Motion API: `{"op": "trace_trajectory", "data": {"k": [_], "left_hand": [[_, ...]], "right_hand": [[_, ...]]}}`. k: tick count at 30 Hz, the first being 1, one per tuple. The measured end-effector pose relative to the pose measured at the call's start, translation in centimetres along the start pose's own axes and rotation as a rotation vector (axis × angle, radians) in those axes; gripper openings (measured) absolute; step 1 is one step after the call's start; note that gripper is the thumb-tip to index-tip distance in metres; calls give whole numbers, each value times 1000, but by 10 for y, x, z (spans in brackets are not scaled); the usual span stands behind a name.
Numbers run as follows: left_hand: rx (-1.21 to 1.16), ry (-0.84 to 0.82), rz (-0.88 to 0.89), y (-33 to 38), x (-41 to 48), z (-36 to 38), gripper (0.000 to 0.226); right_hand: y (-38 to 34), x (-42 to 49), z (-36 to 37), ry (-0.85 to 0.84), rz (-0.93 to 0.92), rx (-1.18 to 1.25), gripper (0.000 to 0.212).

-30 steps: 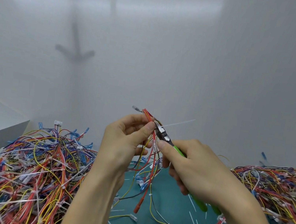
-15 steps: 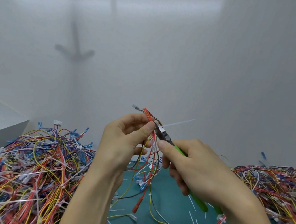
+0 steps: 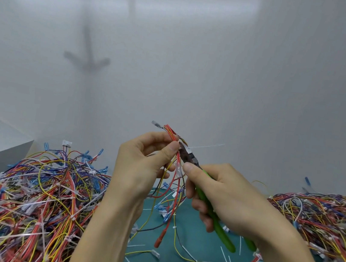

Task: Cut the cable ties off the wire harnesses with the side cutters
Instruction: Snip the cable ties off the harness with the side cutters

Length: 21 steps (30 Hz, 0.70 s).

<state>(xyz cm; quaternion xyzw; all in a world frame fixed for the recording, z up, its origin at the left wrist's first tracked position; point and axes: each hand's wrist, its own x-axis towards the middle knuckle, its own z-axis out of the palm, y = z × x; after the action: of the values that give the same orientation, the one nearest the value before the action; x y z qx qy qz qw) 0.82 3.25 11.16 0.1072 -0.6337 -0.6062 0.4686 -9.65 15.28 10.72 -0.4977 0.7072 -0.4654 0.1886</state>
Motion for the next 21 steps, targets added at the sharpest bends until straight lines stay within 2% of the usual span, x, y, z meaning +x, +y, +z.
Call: {"op": "trace_trajectory", "data": {"k": [7, 11, 16, 21], "left_hand": [[18, 27, 4, 0, 1, -2, 6], [36, -22, -11, 2, 0, -7, 7], [201, -230, -9, 6, -2, -13, 7], [342, -513, -19, 8, -5, -9, 8]], "right_hand": [[-5, -1, 5, -33, 9, 149, 49], [-14, -3, 5, -35, 36, 280, 47], [-19, -2, 0, 253, 17, 461, 39], [-13, 2, -2, 398, 54, 575, 35]]}}
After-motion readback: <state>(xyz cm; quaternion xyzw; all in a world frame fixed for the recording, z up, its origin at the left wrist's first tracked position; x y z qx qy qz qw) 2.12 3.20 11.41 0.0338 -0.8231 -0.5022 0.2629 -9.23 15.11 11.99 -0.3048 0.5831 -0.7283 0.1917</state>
